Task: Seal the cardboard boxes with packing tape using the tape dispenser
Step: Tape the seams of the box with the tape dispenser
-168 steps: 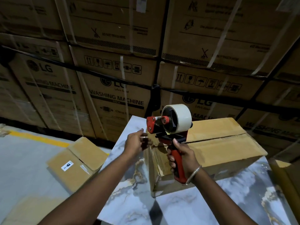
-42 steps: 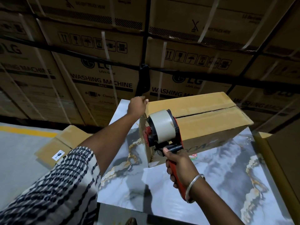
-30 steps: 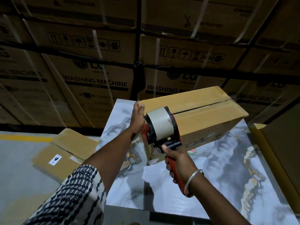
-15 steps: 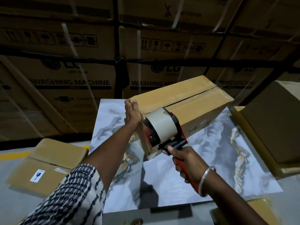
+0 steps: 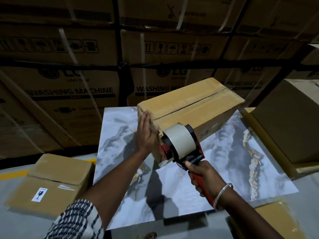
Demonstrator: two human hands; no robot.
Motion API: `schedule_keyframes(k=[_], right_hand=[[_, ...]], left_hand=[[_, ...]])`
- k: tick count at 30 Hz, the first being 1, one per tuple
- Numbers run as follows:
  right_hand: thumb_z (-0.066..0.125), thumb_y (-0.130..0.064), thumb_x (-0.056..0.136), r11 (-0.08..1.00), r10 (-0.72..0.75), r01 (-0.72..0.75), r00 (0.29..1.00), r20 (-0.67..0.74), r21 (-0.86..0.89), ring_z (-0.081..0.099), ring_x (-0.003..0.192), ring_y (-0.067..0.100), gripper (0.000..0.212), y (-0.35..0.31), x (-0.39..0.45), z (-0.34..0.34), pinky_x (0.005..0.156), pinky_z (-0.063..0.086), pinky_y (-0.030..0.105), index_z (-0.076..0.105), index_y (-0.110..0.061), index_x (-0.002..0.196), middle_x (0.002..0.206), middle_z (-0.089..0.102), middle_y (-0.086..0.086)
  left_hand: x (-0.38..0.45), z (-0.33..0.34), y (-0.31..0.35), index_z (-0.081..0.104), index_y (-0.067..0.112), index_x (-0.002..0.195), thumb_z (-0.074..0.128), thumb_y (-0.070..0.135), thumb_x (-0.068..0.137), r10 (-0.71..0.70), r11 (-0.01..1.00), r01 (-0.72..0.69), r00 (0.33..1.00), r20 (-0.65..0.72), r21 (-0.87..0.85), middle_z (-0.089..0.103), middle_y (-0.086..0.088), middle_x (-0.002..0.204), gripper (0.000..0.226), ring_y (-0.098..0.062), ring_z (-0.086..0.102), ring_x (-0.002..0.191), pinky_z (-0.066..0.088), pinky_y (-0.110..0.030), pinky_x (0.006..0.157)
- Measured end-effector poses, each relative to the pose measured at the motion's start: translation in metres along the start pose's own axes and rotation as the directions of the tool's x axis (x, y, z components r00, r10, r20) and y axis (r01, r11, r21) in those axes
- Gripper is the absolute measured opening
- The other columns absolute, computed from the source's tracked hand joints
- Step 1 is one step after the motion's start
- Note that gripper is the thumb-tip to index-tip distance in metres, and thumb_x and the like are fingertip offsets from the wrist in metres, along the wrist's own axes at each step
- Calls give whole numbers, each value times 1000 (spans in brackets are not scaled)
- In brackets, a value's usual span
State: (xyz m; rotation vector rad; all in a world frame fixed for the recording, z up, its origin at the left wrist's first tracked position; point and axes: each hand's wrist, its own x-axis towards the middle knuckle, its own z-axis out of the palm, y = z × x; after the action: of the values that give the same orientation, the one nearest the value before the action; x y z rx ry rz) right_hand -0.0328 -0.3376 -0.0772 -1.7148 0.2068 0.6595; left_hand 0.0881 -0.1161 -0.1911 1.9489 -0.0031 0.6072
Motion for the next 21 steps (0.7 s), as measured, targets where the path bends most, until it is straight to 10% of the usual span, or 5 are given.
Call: schedule_keyframes(k=[9, 21], right_hand=[[71, -49, 73, 998, -13, 12, 1000, 17, 67, 13, 59, 22, 44, 3, 16, 2, 51, 10, 30, 37, -21, 64, 64, 27, 7], [74, -58, 62, 996, -63, 62, 998, 19, 68, 15, 56, 21, 53, 19, 25, -3, 52, 10, 34, 38, -20, 66, 66, 27, 10]], left_hand=[[14, -21, -18, 19, 11, 159, 34, 84, 86, 81, 992, -99, 975, 209, 78, 11, -4, 167, 104, -18, 7, 154, 17, -42, 124], [29, -39, -18, 46, 47, 142, 48, 86, 76, 27, 985, -66, 972, 232, 161, 22, 17, 162, 77, -19, 7, 154, 30, -60, 113]])
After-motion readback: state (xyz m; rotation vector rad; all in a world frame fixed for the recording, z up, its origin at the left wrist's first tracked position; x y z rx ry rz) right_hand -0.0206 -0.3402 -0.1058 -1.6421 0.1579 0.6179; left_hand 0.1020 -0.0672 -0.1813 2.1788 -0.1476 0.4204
